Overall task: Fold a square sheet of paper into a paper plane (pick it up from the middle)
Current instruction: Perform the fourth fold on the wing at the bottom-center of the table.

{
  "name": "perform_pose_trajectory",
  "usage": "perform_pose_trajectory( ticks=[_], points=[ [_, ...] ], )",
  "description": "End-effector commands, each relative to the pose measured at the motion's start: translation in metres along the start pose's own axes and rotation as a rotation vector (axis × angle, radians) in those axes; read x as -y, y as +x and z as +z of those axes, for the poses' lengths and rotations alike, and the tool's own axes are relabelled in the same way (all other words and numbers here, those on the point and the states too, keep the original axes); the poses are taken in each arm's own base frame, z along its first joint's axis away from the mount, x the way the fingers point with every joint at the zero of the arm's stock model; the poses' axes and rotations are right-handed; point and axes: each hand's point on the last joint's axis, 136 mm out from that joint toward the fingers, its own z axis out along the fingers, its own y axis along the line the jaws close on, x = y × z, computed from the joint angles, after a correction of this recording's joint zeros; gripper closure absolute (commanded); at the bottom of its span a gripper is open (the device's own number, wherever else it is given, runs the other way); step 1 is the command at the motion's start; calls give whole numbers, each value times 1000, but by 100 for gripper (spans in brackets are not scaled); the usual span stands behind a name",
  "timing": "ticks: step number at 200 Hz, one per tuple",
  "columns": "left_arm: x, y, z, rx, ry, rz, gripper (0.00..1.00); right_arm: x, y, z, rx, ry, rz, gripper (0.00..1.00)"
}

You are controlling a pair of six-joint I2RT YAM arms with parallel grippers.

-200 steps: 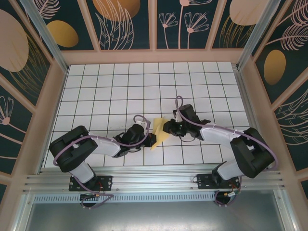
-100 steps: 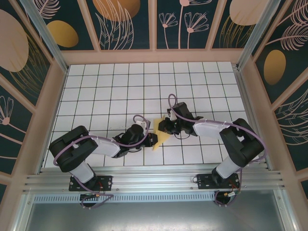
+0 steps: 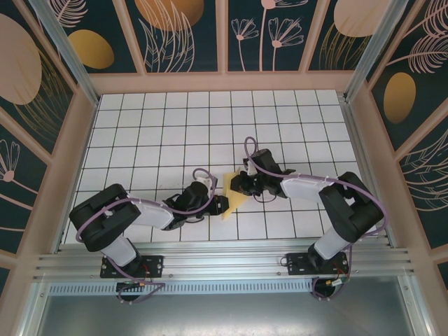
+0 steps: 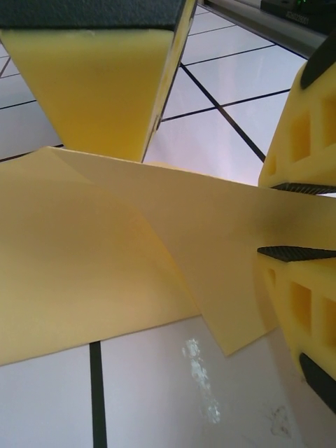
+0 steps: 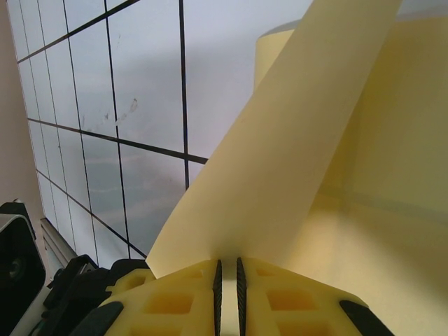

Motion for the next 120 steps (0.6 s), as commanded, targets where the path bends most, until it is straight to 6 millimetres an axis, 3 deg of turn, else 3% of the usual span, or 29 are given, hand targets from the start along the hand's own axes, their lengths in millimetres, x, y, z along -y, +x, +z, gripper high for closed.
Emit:
perform_pose_trajectory(
  ticks=[1, 43, 80, 120],
  points=[
    [0, 0, -5, -1, -2, 24, 78, -4, -4, 1, 13, 3, -22, 83],
    [0, -1, -4, -5, -2, 40, 97, -2, -5, -4, 31, 27, -17, 82],
    [0, 1, -2, -15, -2, 49, 100, -1, -9, -17, 76, 63, -3, 75],
    [-1, 4, 1, -29, 3, 48, 99, -10, -8, -23, 81, 44, -4, 59]
  ],
)
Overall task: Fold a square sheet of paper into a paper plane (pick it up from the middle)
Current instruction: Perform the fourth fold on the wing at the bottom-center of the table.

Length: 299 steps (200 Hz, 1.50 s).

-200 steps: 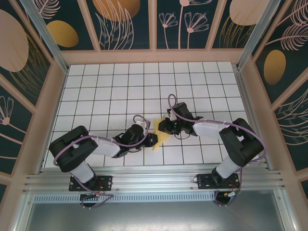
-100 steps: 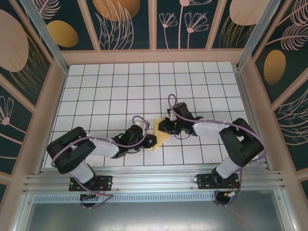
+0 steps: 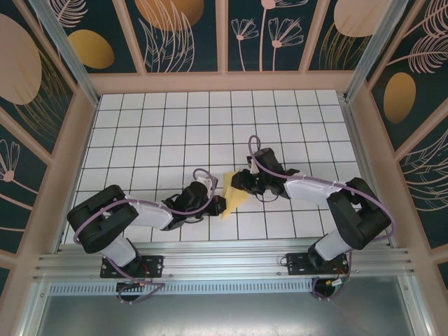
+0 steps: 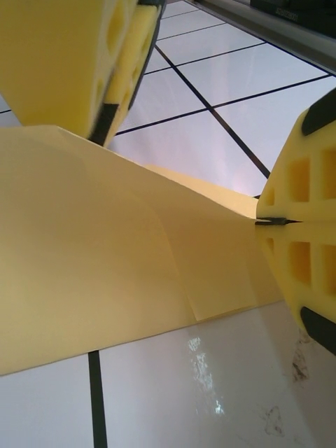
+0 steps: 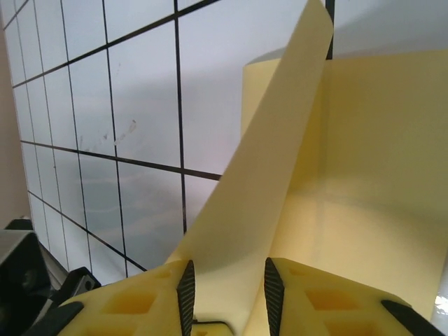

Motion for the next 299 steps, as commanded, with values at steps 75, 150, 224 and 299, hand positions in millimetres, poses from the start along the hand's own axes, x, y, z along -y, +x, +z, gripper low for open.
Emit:
perform_pose_trajectory(
  ticks=[75, 150, 224, 299],
  points=[
    [-1, 9, 5, -20, 56, -42, 99, -25, 10, 8, -51, -69, -42, 68],
    [-5, 10, 3, -14, 42, -64, 90, -23, 10, 26, -85, -73, -34, 75],
    [-14, 9, -6, -2, -22, -39, 75, -13, 8, 32, -81, -34, -17, 77],
    [-18, 13, -9, -16, -41, -31, 71, -14, 7, 33, -81, -33, -20, 76]
  ],
)
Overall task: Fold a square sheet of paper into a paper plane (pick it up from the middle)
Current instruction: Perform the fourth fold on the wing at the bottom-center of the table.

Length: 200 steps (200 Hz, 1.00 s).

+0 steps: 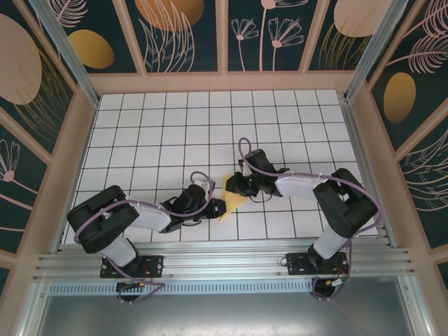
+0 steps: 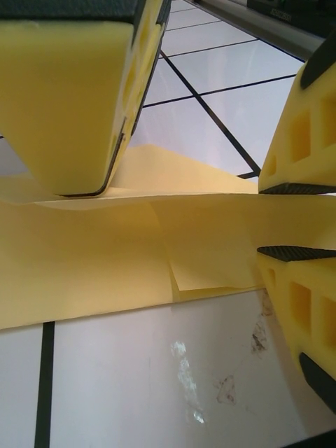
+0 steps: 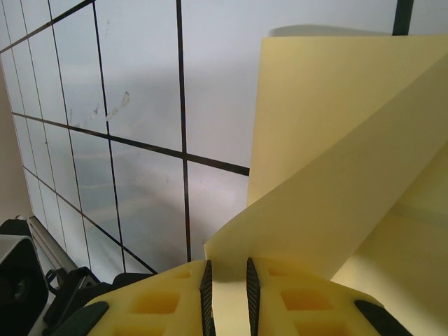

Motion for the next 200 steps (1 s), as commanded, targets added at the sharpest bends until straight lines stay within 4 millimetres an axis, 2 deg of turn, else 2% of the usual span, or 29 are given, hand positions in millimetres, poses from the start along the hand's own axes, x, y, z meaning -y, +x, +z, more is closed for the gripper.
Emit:
perform_pose_trajectory(
  ticks=[1, 30, 100, 117, 169, 200],
  points=[
    [-8, 1, -5, 2, -32, 16, 71, -11, -9, 3, 18, -14, -13, 77],
    [-8, 3, -3, -15, -31, 26, 69, -11, -10, 3, 19, -14, -13, 76],
    [-12, 4, -4, -14, -54, 35, 89, -11, -9, 3, 17, -13, -13, 77],
    [-12, 4, -4, -11, -47, 27, 89, -11, -9, 3, 17, -10, -14, 76],
    [-11, 2, -9, 18, -30, 15, 100, -13, -8, 2, 11, -16, -21, 76],
    [-2, -1, -11, 29, 8, 6, 100, -18, -10, -1, 17, -28, -34, 75]
  ],
)
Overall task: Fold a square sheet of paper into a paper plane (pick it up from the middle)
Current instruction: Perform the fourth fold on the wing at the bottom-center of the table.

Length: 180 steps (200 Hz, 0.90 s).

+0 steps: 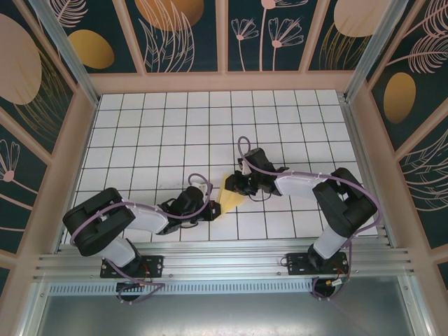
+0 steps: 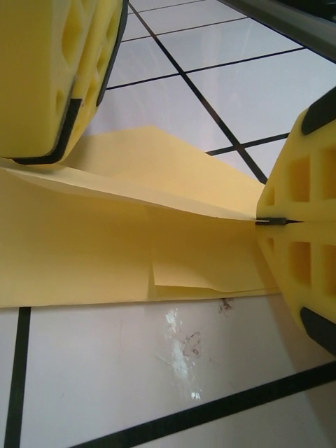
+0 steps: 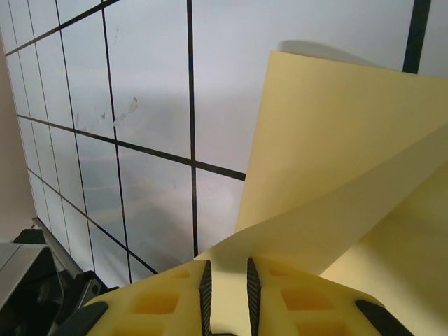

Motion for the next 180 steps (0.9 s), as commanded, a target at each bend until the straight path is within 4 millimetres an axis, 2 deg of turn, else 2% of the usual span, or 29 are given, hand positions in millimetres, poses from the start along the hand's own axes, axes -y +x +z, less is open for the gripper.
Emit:
perform_pose_trajectory(
  ticks=[1, 67, 134, 180],
  points=[
    [8, -8, -5, 41, 43, -15, 100, -14, -6, -2, 11, -22, -29, 75],
    [27, -15, -9, 61, 209, -127, 100, -23, 2, -6, -4, -54, -65, 72],
    [10, -5, -3, 45, 176, -171, 100, -32, 13, 6, -58, -90, -89, 72],
    [6, -2, -3, 44, 173, -189, 100, -22, 14, 15, -70, -57, -70, 72]
  ],
)
